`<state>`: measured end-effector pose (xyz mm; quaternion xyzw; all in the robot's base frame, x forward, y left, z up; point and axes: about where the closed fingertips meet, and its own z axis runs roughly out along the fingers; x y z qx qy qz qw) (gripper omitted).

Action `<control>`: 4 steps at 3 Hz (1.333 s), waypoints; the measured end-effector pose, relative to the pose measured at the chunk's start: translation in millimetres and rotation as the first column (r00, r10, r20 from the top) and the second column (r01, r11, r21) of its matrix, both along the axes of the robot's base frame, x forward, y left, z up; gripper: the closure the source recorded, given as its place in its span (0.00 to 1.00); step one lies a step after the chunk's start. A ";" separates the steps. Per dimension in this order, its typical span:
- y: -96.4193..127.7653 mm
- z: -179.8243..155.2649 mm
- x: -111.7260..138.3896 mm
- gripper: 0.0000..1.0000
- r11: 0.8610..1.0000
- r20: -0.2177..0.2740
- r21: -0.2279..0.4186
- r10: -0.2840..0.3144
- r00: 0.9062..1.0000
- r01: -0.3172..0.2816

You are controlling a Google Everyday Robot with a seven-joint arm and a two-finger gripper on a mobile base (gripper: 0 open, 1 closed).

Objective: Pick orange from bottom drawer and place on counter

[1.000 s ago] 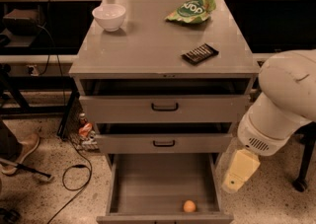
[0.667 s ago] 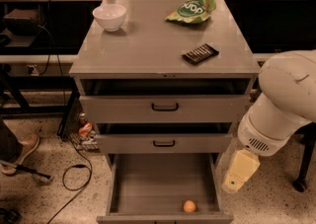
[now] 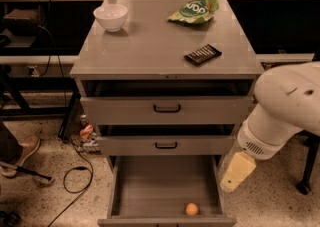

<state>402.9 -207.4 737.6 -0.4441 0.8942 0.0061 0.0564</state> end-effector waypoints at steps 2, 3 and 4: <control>-31.2 -145.4 50.8 0.00 0.947 -0.046 0.023 -0.318 0.947 0.320; -30.0 -207.8 62.3 0.00 0.892 -0.098 0.070 -0.438 0.893 0.446; -17.5 -268.5 60.2 0.00 0.849 -0.193 0.116 -0.490 0.850 0.515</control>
Offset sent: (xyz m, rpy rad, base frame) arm 0.0801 -0.0447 -0.2335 0.1190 0.0855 -0.5970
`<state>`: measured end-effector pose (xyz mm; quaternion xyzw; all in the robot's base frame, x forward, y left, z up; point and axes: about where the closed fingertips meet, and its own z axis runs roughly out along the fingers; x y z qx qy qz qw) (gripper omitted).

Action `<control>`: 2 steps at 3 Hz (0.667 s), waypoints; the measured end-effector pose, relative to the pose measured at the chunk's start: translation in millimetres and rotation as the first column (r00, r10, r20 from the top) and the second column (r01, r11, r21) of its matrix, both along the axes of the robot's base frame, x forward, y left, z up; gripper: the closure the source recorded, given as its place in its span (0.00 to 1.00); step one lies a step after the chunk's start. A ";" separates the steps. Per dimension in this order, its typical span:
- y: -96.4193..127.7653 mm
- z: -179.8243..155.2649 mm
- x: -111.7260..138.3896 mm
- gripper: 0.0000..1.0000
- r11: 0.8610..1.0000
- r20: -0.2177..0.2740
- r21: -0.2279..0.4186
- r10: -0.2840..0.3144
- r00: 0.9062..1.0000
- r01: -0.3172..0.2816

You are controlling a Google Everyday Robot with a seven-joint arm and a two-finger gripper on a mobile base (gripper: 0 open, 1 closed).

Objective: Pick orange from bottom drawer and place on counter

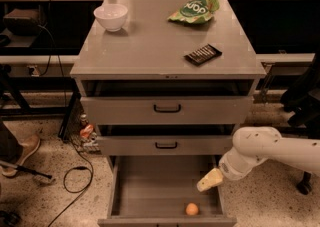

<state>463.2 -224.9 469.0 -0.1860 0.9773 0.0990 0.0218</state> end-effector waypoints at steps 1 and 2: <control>4.8 -23.8 -7.8 0.00 1.000 -0.039 0.022 -0.008 0.999 0.009; 4.9 -23.8 -7.9 0.00 1.000 -0.039 0.022 -0.008 0.999 0.009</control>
Offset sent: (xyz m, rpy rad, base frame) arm -0.0078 0.0048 -0.0238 0.0217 0.0390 -0.0089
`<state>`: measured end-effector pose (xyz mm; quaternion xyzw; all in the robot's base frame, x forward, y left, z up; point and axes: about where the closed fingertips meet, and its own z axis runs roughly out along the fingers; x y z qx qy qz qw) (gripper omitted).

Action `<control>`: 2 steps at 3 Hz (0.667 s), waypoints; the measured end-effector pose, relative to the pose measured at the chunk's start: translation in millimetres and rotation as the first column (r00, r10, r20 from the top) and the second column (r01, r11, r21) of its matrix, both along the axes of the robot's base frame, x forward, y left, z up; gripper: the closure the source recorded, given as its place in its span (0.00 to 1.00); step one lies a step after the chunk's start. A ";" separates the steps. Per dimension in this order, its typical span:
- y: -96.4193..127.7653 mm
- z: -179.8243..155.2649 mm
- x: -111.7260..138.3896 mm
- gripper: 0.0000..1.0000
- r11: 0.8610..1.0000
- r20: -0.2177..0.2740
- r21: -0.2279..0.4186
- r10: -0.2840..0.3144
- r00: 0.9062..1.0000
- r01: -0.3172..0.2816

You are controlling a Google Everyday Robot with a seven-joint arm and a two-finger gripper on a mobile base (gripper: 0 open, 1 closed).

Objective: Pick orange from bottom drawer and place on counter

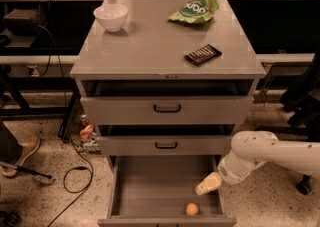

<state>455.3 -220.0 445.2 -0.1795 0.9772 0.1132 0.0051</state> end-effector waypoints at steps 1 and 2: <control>6.0 -21.8 3.4 0.00 0.999 -0.034 0.021 -0.026 0.999 0.027; 19.3 -68.1 12.1 0.00 0.996 -0.087 0.034 -0.085 0.993 0.088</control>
Offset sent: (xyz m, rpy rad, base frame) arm 0.0272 0.0376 -0.1274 0.0568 0.1488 -0.1800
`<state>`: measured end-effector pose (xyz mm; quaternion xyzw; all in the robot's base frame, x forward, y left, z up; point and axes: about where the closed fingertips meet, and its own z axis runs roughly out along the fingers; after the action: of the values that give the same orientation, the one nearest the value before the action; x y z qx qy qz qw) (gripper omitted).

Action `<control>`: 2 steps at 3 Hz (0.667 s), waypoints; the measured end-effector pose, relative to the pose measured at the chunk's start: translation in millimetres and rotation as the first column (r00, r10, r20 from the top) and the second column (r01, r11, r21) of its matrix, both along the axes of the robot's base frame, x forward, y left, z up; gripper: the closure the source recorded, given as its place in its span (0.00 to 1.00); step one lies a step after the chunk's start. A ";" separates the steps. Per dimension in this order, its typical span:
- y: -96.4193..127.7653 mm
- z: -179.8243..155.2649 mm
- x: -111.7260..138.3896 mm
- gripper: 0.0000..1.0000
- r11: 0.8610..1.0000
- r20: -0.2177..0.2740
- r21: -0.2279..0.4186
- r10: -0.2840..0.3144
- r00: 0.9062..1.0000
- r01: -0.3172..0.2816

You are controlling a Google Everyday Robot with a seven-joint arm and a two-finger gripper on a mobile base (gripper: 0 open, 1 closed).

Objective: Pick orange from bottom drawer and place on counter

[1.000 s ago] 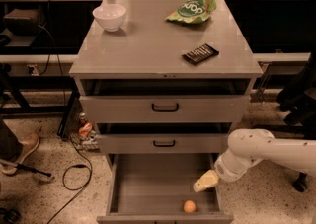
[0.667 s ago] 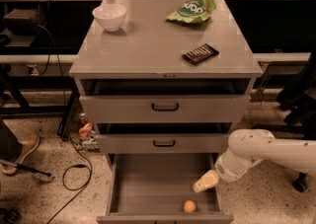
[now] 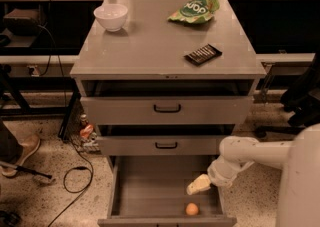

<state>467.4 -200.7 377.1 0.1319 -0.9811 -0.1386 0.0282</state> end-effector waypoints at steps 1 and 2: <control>14.2 -50.6 7.2 0.00 0.997 -0.056 0.000 -0.079 0.995 0.080; 30.7 -98.9 6.5 0.00 0.990 -0.113 -0.040 -0.140 0.984 0.136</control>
Offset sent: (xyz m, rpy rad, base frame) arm 0.0103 0.0518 -0.1512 -0.0761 0.1803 -0.2122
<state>473.9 -170.0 278.2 0.0549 -0.9867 -0.1320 0.0774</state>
